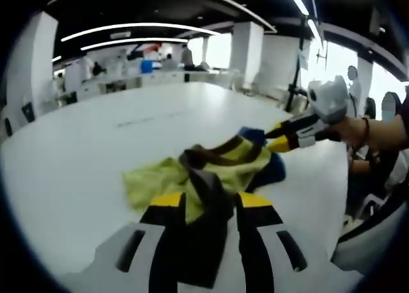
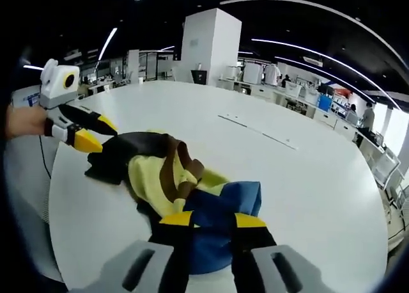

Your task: Fold the garment on the visible template until the final outline fits inside the template.

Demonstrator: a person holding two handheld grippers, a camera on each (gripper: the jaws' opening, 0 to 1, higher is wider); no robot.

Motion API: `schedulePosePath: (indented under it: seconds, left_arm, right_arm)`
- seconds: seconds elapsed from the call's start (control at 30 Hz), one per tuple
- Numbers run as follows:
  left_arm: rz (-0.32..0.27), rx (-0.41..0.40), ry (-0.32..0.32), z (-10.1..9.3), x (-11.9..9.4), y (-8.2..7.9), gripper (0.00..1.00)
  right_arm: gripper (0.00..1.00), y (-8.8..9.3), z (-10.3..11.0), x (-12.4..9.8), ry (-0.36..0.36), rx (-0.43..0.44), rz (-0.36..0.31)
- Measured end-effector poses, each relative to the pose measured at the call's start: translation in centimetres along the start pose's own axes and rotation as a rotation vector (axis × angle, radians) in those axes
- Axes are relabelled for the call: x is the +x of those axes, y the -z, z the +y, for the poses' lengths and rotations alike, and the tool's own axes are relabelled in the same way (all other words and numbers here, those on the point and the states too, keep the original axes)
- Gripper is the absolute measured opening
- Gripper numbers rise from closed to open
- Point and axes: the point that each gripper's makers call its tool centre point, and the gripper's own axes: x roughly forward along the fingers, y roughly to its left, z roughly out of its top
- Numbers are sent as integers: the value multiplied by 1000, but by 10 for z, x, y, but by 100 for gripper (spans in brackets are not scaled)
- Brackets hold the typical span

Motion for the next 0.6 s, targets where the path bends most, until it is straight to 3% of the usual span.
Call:
schedulePosePath:
  seconds: [0.3,0.47,0.6]
  left_arm:
    - [14,-7,13,-4,12,6,17]
    - [31,-9,16,-5,15,10,10]
    - [35,-21,27,-7,16,11,3]
  right_arm:
    - [14,3,-6,8,33,-44,19]
    - [5,2,-13,7,68,-88,29]
    - [6,4,-12,6,47,-78,42]
